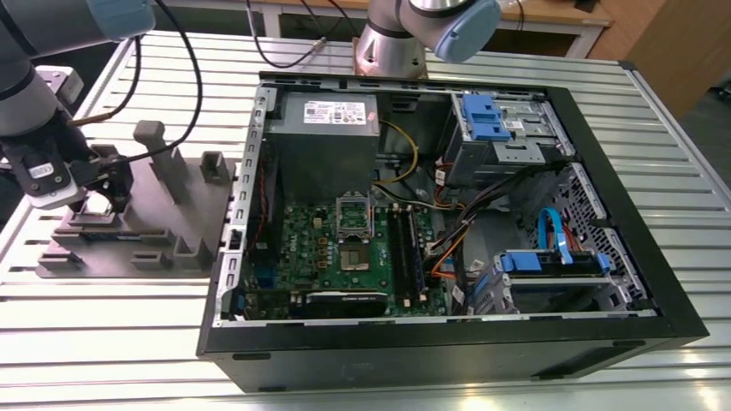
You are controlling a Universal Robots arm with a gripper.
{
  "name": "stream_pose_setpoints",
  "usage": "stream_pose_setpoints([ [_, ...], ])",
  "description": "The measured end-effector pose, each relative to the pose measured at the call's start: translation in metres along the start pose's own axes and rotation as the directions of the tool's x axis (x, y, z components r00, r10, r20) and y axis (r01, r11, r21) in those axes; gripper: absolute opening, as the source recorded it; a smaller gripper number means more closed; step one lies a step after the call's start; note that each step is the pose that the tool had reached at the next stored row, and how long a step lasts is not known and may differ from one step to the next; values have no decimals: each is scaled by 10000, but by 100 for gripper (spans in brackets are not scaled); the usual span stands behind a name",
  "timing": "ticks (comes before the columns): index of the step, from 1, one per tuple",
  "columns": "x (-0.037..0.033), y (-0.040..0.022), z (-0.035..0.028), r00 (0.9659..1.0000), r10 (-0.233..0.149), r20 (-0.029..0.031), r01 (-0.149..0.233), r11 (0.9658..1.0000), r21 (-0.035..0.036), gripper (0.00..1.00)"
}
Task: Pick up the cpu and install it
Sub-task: 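Pick up the cpu and move it towards the insertion slot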
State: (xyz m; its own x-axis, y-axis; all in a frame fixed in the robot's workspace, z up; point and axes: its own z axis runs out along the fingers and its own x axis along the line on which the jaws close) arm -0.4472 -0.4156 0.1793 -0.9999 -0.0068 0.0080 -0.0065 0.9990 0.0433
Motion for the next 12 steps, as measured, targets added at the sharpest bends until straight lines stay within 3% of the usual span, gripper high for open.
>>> stream_pose_setpoints([
  [12,19,-1,0,9998,218,11,-218,9998,-3,63],
])
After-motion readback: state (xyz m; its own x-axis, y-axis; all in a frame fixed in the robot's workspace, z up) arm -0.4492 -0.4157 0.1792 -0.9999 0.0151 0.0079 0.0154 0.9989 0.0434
